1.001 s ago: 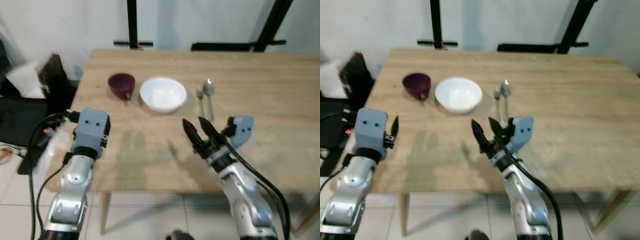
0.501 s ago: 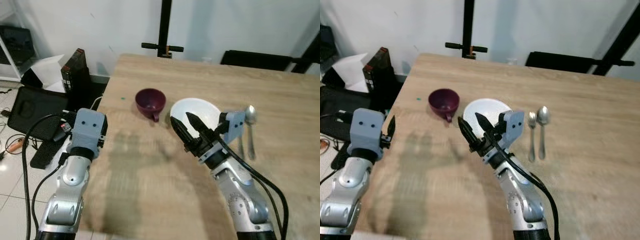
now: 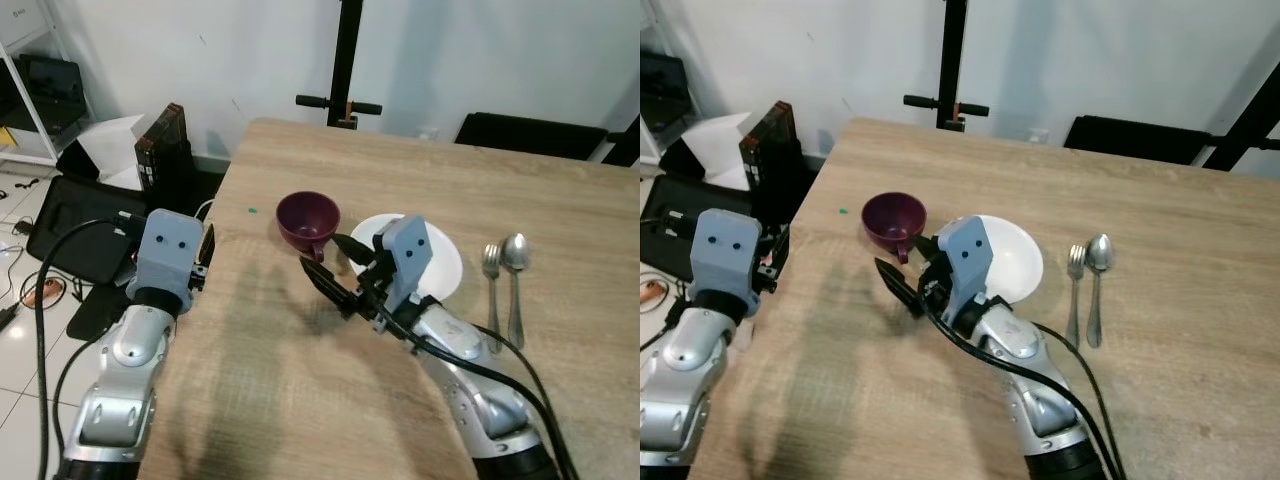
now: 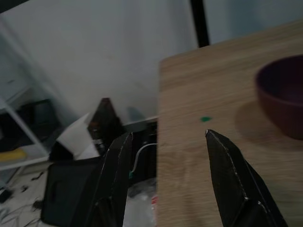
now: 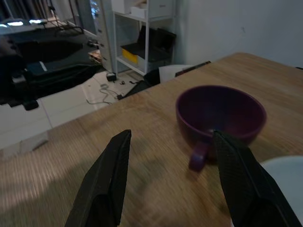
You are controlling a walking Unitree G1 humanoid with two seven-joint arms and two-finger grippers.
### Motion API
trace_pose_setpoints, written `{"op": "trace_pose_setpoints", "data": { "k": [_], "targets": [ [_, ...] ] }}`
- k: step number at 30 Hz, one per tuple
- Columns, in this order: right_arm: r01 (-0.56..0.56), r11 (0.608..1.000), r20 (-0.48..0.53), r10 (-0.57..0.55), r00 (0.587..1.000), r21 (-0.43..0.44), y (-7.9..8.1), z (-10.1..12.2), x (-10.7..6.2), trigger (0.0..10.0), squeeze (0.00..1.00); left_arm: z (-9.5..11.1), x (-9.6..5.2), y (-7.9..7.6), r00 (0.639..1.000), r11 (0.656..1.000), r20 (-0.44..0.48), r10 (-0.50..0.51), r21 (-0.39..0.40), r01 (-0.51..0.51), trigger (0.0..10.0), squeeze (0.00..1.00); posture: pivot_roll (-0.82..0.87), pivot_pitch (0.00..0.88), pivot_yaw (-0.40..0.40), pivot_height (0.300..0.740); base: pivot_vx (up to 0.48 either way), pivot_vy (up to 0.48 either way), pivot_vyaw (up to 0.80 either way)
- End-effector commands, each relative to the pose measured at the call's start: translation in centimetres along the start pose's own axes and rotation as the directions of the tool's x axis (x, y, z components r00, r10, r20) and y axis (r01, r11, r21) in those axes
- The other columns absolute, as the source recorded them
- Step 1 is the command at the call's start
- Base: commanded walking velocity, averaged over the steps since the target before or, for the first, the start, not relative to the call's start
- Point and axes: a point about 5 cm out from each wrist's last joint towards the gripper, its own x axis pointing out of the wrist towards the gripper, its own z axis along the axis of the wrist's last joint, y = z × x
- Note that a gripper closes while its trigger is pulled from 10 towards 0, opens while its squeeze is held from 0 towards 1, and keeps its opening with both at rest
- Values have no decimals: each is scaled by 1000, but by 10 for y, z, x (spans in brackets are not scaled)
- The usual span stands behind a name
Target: Setting the table
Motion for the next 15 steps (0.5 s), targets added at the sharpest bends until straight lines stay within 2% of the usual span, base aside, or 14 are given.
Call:
{"op": "trace_pose_setpoints", "data": {
  "k": [1, 3, 6, 10, 13, 14, 15],
  "targets": [
    [1, 1000, -12, -1, 1000, -7, 1, 0, 1, 10000, 0, 5, 1, 1, 999, 999, 9, -50, -22, 50, 10000, 0, -69, 33, 12, 740, 0, 0, 0],
    [6, 1000, -16, -6, 1000, -9, 1, -1, 3, 10000, 0, 8, 2, 3, 997, 997, 18, -69, -24, 69, 10000, 0, -70, 35, 9, 740, 0, 0, 0],
    [14, 1000, -30, -15, 999, -28, 9, -12, 21, 10000, 0, 15, 3, 18, 995, 995, 31, -100, -4, 100, 10000, 0, -45, 42, -1, 740, 0, 0, 0],
    [5, 999, -39, -6, 999, -33, 12, -15, 24, 10000, 0, 17, 2, 21, 994, 995, 33, -100, 0, 100, 10000, 0, -31, 44, -5, 740, 0, 0, 0],
    [-8, 999, -105, 3, 995, -40, 21, -28, 38, 10000, 0, 22, -2, 26, 996, 997, 38, -83, 12, 82, 10000, 0, -14, 51, -15, 740, 0, 0, 0],
    [-13, 1000, -116, 11, 993, -16, 24, -31, 42, 10000, 0, 23, -3, 27, 996, 997, 36, -82, 16, 82, 10000, 0, -12, 51, -16, 740, 0, 0, 0],
    [-13, 1000, -116, 11, 993, -16, 24, -31, 42, 10000, 0, 23, -3, 27, 996, 997, 36, -82, 16, 82, 10000, 0, -12, 51, -16, 740, 0, 0, 0]
  ]
}}
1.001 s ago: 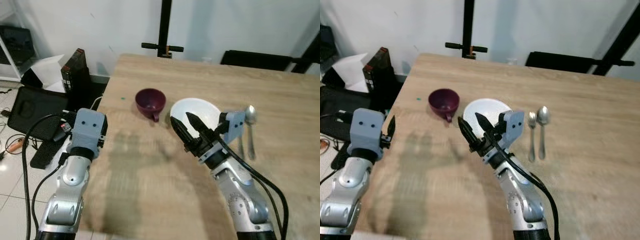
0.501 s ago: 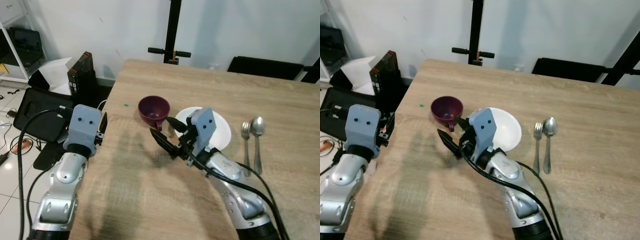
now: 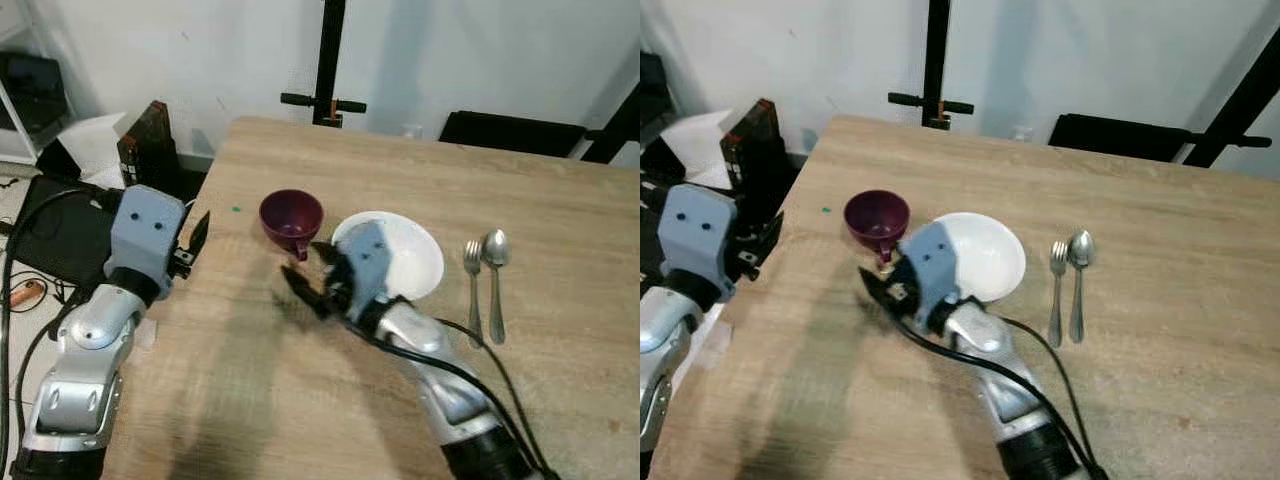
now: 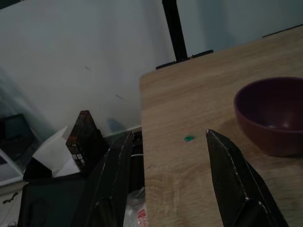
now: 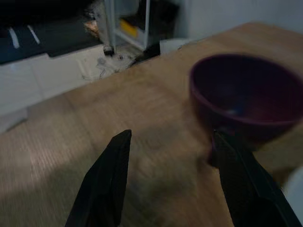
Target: Setting the table
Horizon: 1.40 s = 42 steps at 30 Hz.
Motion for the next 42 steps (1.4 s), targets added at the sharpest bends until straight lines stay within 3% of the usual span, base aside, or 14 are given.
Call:
{"op": "trace_pose_setpoints", "data": {
  "k": [1, 7, 13, 21, 23, 28, 35, 42],
  "targets": [
    [11, 1000, -42, -10, 999, 4, 2, -8, 6, 10000, 0, 0, -4, 3, 1000, 1000, -14, -1, 9, 1, 10000, 0, -8, 52, -18, 740, 0, 0, 0],
    [64, 998, -85, -62, 994, 22, -4, -14, 18, 10000, 0, 2, -9, 6, 1000, 1000, -19, -6, 7, 6, 10000, 0, 10, 58, -36, 740, 0, 0, 0],
    [110, 994, -73, -110, 991, 4, -10, -14, 19, 10000, 0, 2, -10, 6, 1000, 1000, -23, -8, 0, 8, 10000, 0, 11, 59, -38, 740, 0, 0, 0],
    [128, 991, 43, -127, 991, -27, -18, 10, 1, 10000, 0, -3, -13, 1, 999, 1000, -47, -25, -12, 24, 10000, 0, 7, 57, -32, 740, 0, 0, 0],
    [145, 989, 96, -142, 985, -23, -23, 22, -17, 10000, 0, -3, -13, -2, 998, 999, -51, -40, -18, 39, 10000, 0, -10, 57, -17, 740, 0, 0, 0],
    [167, 985, 98, -163, 982, -35, -28, 21, -23, 10000, 0, -4, -11, -4, 997, 998, -52, -52, -23, 51, 10000, 0, -22, 54, -10, 740, 0, 0, 0],
    [171, 979, 0, -172, 985, -110, -46, 7, -10, 10000, 0, -3, -7, -5, 998, 998, -41, -54, -27, 52, 10000, 0, -14, 47, -18, 740, 0, 0, 0],
    [202, 977, -28, -204, 978, -64, -63, 6, -1, 10000, 0, -5, -10, -5, 999, 999, -45, -28, -34, 26, 10000, 0, 0, 45, -42, 740, 0, 0, 0]
  ]
}}
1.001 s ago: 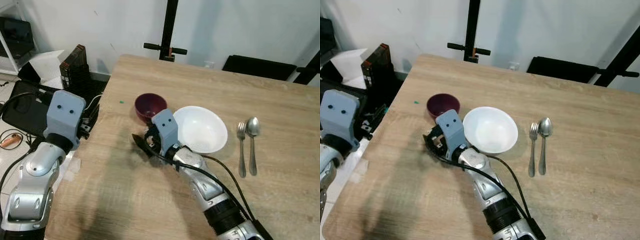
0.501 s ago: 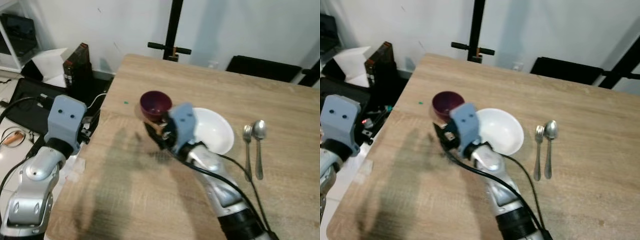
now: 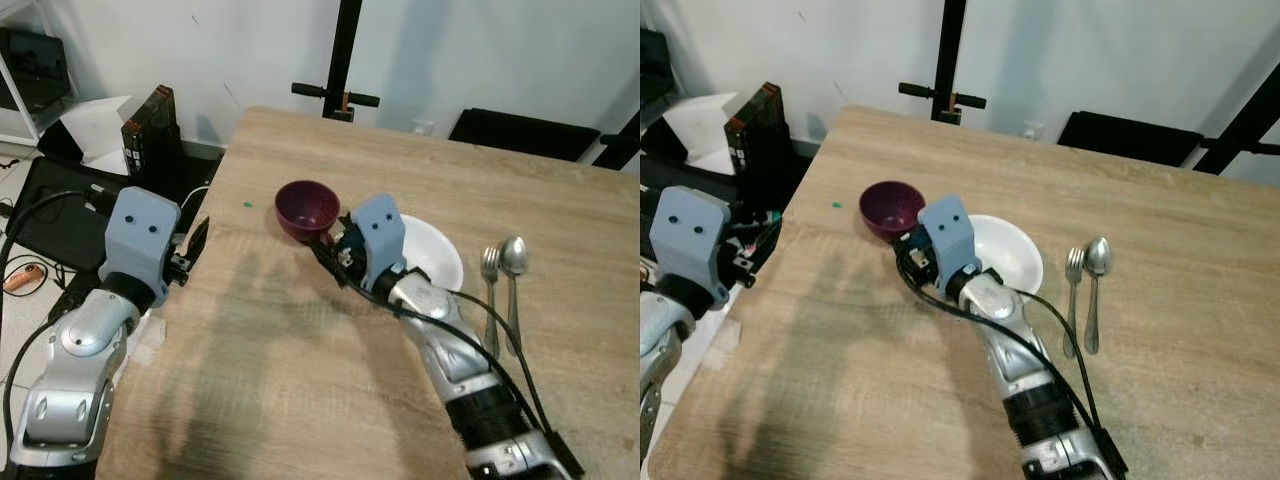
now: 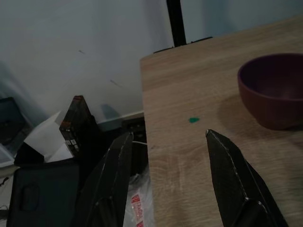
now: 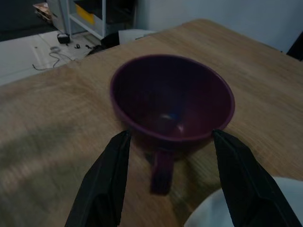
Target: Setting the table
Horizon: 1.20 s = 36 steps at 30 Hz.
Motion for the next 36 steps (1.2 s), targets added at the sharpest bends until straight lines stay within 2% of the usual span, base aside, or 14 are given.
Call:
{"op": "trace_pose_setpoints", "data": {
  "k": [1, 9, 14, 15, 18, 21, 23, 24, 30, 31, 32, 33, 34, 36],
  "targets": [
    [14, 999, -16, -14, 1000, 31, -4, -6, 0, 10000, 0, -4, -2, -2, 1000, 1000, -11, 3, -8, -3, 10000, 0, 0, 45, -42, 740, 0, 0, 0],
    [-62, 997, -89, 66, 994, 49, -2, -19, 1, 10000, 0, -2, -3, -2, 1000, 1000, -8, -6, -6, 6, 10000, 0, 2, 50, -45, 740, 0, 0, 0],
    [-70, 995, -85, 77, 993, 73, -3, -20, 2, 10000, 0, 2, -5, -8, 991, 990, -7, -136, -38, 136, 10000, 0, -2, 51, -43, 740, 0, 0, 0],
    [-70, 995, -85, 77, 993, 73, -3, -20, 2, 10000, 0, 2, -5, -8, 991, 990, -7, -136, -38, 136, 10000, 0, -2, 51, -43, 740, 0, 0, 0],
    [-72, 995, -82, 78, 994, 75, -3, -20, 3, 10000, 0, 3, -12, -15, 971, 968, -8, -239, -77, 238, 10000, 0, -3, 52, -38, 740, 0, 0, 0],
    [-73, 994, -80, 79, 994, 78, -3, -20, 4, 10000, 0, 3, -15, -16, 962, 958, -15, -274, -94, 271, 10000, 0, 0, 51, -37, 740, 0, 0, 0],
    [-80, 993, -74, 86, 994, 85, -2, -20, 5, 9137, 0, 2, -21, -18, 946, 940, -30, -323, -120, 318, 10000, 0, 0, 51, -37, 740, 0, 0, 0],
    [-83, 993, -73, 89, 993, 85, -2, -19, 5, 9647, 0, 2, -24, -18, 939, 933, -32, -342, -126, 336, 10000, 0, 3, 52, -38, 740, 0, 0, 0],
    [-94, 992, -72, 100, 992, 86, 0, -19, 7, 9451, 0, 1, -28, -12, 940, 936, -47, -339, -122, 331, 10000, 0, 9, 51, -43, 740, 0, 0, 0],
    [-97, 991, -73, 104, 992, 87, 1, -20, 7, 7843, 0, 1, -29, -11, 940, 937, -49, -337, -121, 329, 10000, 0, 10, 51, -44, 740, 0, 0, 0],
    [-101, 991, -75, 107, 991, 88, 1, -20, 8, 4627, 0, 1, -29, -11, 940, 936, -51, -339, -122, 331, 10000, 0, 11, 50, -44, 740, 0, 0, 0],
    [-101, 991, -75, 107, 991, 88, 1, -20, 8, 4627, 0, 1, -29, -11, 940, 936, -51, -339, -122, 331, 10000, 0, 11, 50, -44, 740, 0, 0, 0],
    [-103, 991, -76, 110, 991, 89, 1, -21, 8, 0, 0, 2, -30, -11, 939, 935, -51, -341, -125, 333, 10000, 0, 11, 50, -44, 740, 0, 0, 0],
    [-106, 989, -80, 115, 990, 101, 1, -21, 8, 0, 0, 2, -30, -13, 939, 934, -51, -341, -126, 333, 10000, 0, 9, 49, -45, 740, 0, 0, 0]
  ]
}}
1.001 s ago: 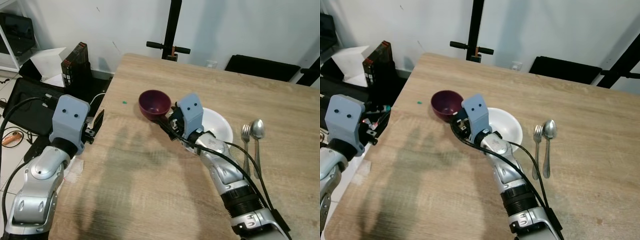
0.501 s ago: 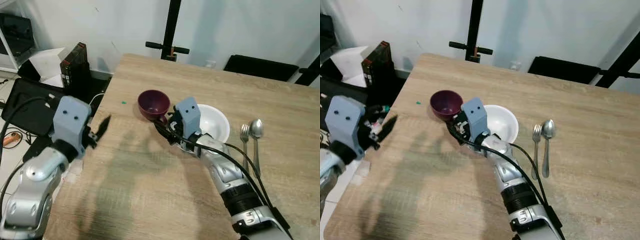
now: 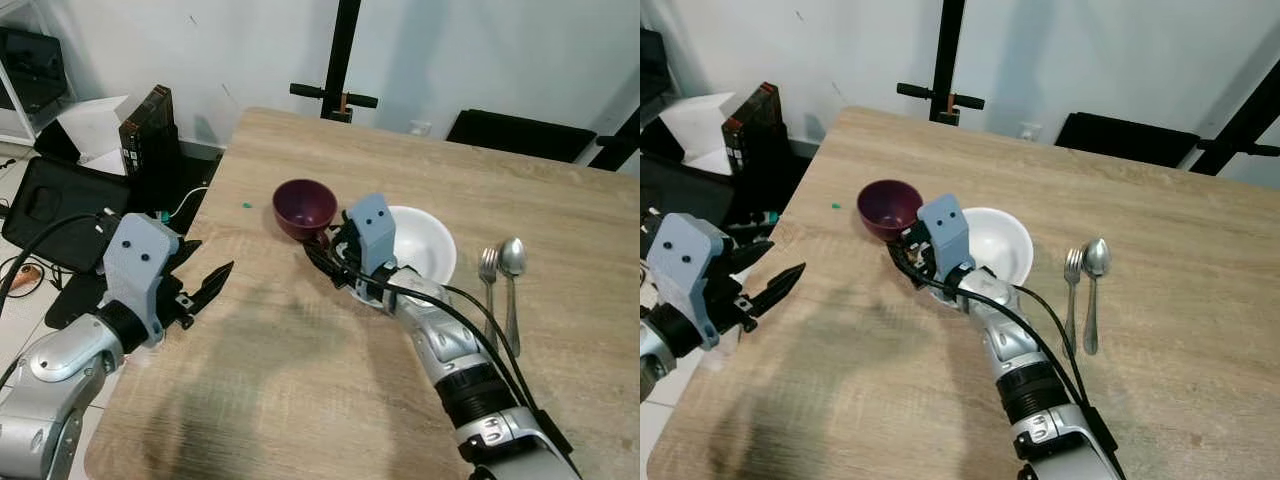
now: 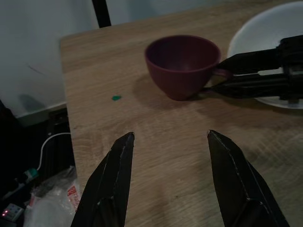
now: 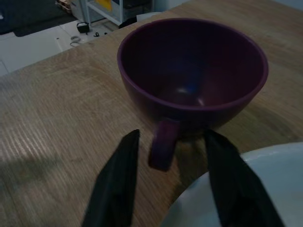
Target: Setting the table
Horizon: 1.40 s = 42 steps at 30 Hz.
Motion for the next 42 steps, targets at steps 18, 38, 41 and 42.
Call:
{"op": "trace_pose_setpoints", "data": {
  "k": [18, 38, 41, 42],
  "targets": [
    [48, 998, 124, -53, 991, 46, -8, 19, -3, 0, 0, 4, 3, -8, 1000, 999, 11, -29, -44, 29, 10000, 0, 3, 48, -40, 740, 0, 0, 0],
    [251, 948, 435, -313, 844, 195, -29, 78, -67, 10000, 0, 23, 10, 18, 979, 984, 104, 173, -73, -166, 10000, 0, -34, 29, -7, 740, 0, 0, 0],
    [297, 931, 417, -360, 834, 210, -29, 70, -81, 10000, 0, 16, 17, 19, 971, 972, 84, 222, -91, -214, 10000, 0, -38, 22, -3, 740, 0, 0, 0],
    [308, 927, 412, -371, 832, 212, -29, 68, -84, 10000, 0, 14, 18, 19, 970, 970, 79, 230, -97, -222, 10000, 0, -38, 22, -3, 740, 0, 0, 0]
  ]
}}
